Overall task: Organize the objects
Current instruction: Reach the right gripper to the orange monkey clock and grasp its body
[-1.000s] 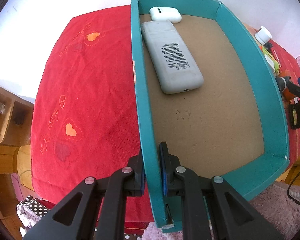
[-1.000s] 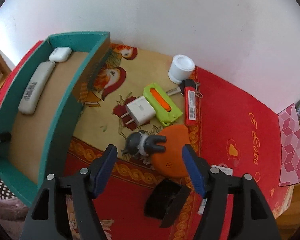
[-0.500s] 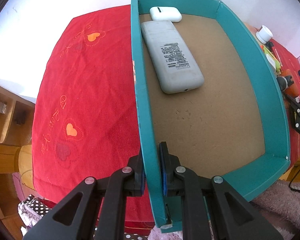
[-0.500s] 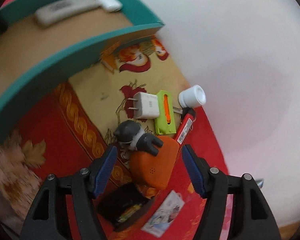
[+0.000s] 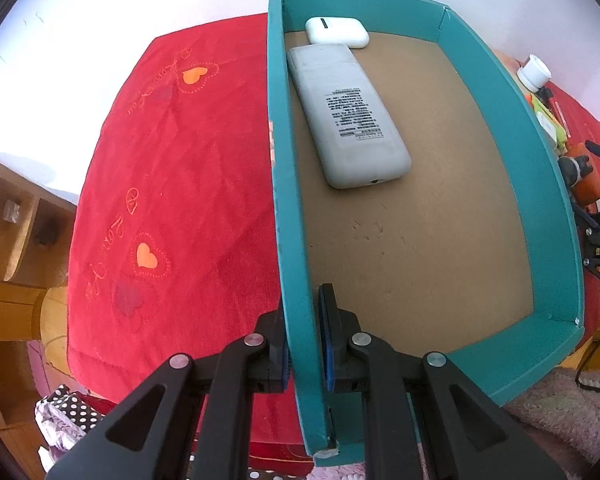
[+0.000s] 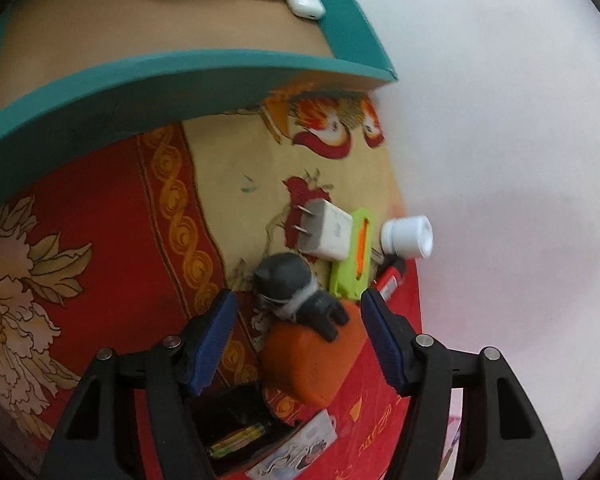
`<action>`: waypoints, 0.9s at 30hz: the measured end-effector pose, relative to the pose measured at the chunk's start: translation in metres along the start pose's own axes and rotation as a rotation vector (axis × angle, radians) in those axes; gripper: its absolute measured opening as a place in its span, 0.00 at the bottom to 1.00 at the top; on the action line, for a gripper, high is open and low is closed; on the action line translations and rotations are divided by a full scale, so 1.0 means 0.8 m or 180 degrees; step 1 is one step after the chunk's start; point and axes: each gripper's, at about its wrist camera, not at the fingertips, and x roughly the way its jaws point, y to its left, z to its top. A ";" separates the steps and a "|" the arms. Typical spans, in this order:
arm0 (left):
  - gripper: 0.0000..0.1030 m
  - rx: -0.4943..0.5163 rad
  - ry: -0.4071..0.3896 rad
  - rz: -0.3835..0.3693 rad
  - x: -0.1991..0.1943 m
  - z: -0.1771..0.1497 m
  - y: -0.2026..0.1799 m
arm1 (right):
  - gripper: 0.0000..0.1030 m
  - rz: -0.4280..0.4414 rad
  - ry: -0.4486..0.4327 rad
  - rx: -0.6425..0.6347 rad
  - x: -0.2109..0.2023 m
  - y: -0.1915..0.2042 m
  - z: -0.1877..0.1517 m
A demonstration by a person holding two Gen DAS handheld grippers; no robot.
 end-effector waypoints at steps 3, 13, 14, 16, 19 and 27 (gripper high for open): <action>0.10 -0.0020 0.0007 -0.0002 -0.002 -0.001 0.000 | 0.63 0.0047 -0.0042 -0.0166 0.003 0.000 0.002; 0.10 0.0021 0.0055 0.0016 0.001 0.004 0.000 | 0.58 0.0843 -0.0038 -0.0417 0.022 -0.032 0.008; 0.10 0.0022 0.0057 0.0014 0.001 0.004 0.000 | 0.49 0.1001 -0.0023 -0.0367 0.025 -0.038 0.008; 0.10 0.0022 0.0060 0.0018 0.002 0.005 -0.002 | 0.43 0.1206 0.0027 -0.0290 0.030 -0.046 0.007; 0.10 0.0019 0.0068 0.0032 0.003 0.006 -0.005 | 0.43 0.1163 -0.0013 -0.0279 0.028 -0.046 0.002; 0.10 -0.0030 0.0073 0.0031 0.005 0.008 -0.003 | 0.41 0.1420 -0.0340 0.0826 0.012 -0.102 -0.039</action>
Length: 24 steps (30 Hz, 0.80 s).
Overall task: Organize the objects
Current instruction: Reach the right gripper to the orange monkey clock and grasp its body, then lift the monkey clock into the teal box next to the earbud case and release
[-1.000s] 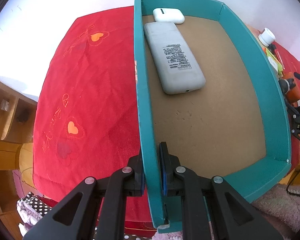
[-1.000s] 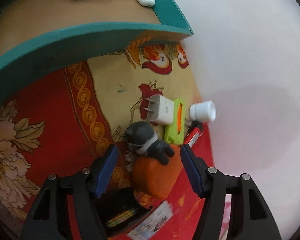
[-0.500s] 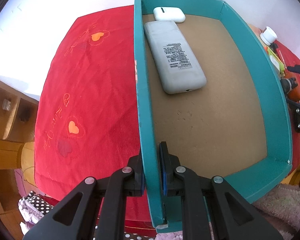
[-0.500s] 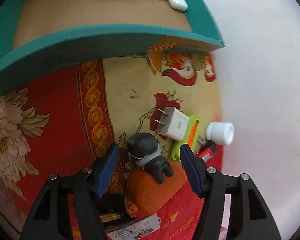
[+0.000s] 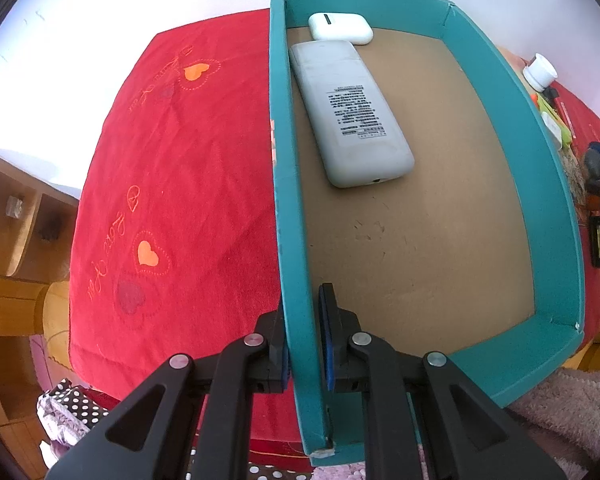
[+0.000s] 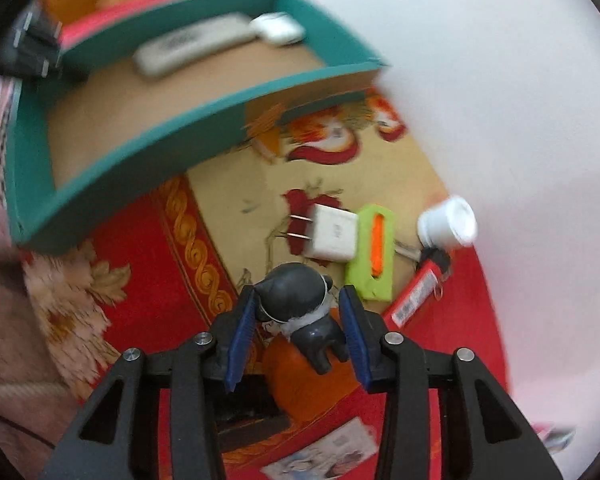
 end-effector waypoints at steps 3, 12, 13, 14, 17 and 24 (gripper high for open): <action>0.10 -0.0013 0.0002 -0.0006 0.001 0.000 0.001 | 0.40 0.0110 -0.0163 0.0554 -0.010 -0.028 -0.023; 0.10 -0.0009 0.0007 -0.0003 0.002 0.000 0.004 | 0.40 0.0430 -0.0419 0.1835 -0.016 -0.089 -0.090; 0.10 -0.0013 0.0009 -0.0003 0.002 0.000 0.005 | 0.41 0.0393 -0.0395 0.1878 -0.014 -0.089 -0.095; 0.10 -0.0016 0.0011 -0.0004 0.002 0.000 0.005 | 0.41 0.0363 -0.0375 0.1902 -0.015 -0.090 -0.098; 0.10 -0.0020 0.0010 -0.0006 0.002 0.000 0.005 | 0.41 0.0331 -0.0345 0.2005 -0.016 -0.088 -0.107; 0.10 -0.0015 0.0007 -0.0010 0.002 0.000 0.005 | 0.43 0.0240 -0.0259 0.2432 -0.017 -0.090 -0.124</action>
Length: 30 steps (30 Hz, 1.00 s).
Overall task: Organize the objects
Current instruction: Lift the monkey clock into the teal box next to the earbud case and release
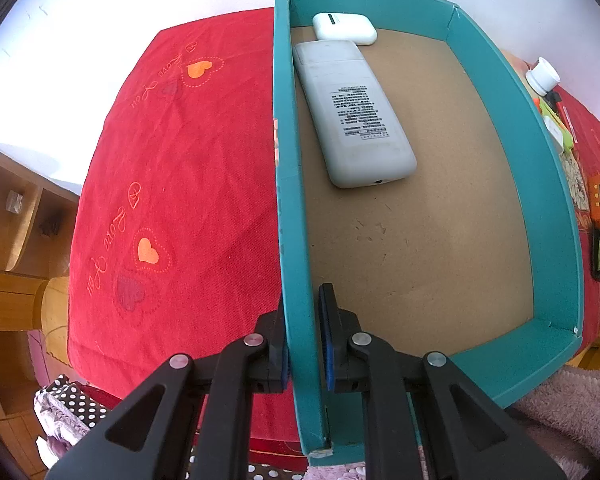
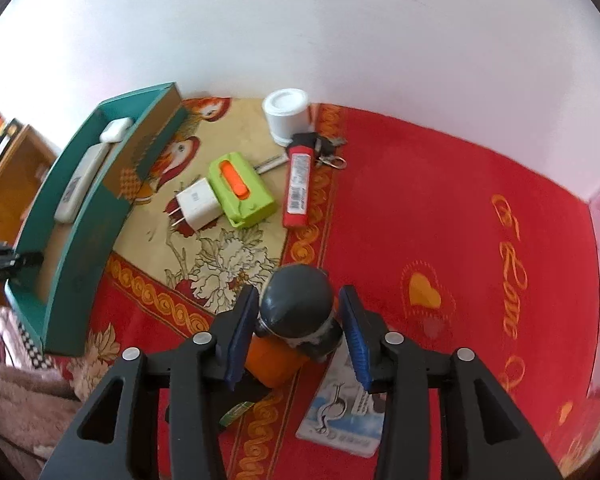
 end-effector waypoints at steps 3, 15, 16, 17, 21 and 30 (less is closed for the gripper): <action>0.10 -0.0005 -0.0010 -0.0013 0.000 -0.001 0.001 | 0.50 -0.0142 0.0131 0.0293 0.009 0.001 0.000; 0.10 0.0072 -0.0045 -0.0009 -0.001 -0.005 -0.001 | 0.42 -0.0220 0.0304 0.0365 0.041 0.025 0.011; 0.10 0.0079 -0.0049 -0.0013 -0.002 -0.006 -0.001 | 0.42 -0.0215 0.0267 0.0271 0.042 0.029 0.015; 0.10 0.0089 -0.0052 -0.0016 -0.002 -0.006 -0.002 | 0.42 -0.0259 0.0236 0.0133 0.043 0.035 0.017; 0.10 0.0091 -0.0065 -0.0025 -0.004 -0.009 -0.004 | 0.43 -0.0282 0.0386 0.0185 0.048 0.035 0.015; 0.10 0.0097 -0.0092 -0.0031 -0.008 -0.014 -0.005 | 0.43 -0.0001 0.0227 0.0700 0.018 0.012 -0.005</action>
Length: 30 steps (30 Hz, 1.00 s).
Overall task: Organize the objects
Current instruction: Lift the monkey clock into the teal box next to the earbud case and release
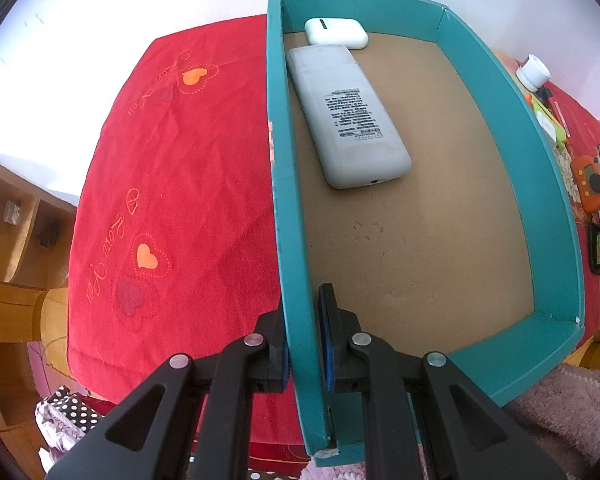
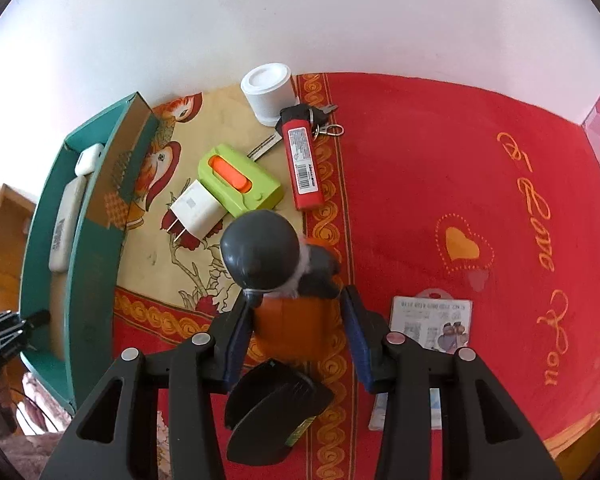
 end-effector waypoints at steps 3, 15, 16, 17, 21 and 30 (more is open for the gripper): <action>0.10 -0.0001 0.0025 -0.0008 0.000 0.003 0.001 | 0.41 -0.0070 0.0065 -0.0031 0.007 0.000 -0.001; 0.10 0.0090 0.0074 -0.0030 0.003 0.010 -0.002 | 0.37 -0.0202 -0.0097 -0.0319 -0.012 0.016 0.018; 0.10 0.0097 0.0084 -0.0030 0.003 0.011 -0.002 | 0.37 -0.0210 -0.0122 -0.0394 -0.020 0.023 0.021; 0.10 0.0100 0.0093 -0.0037 0.003 0.013 -0.002 | 0.37 -0.0205 -0.0137 -0.0435 -0.025 0.026 0.023; 0.10 0.0063 0.0122 -0.0077 0.005 0.017 0.000 | 0.37 -0.0116 -0.0243 -0.0812 -0.046 0.069 0.038; 0.10 0.0014 0.0092 -0.0087 0.004 0.018 0.008 | 0.37 0.0379 -0.0246 -0.1722 -0.034 0.216 0.091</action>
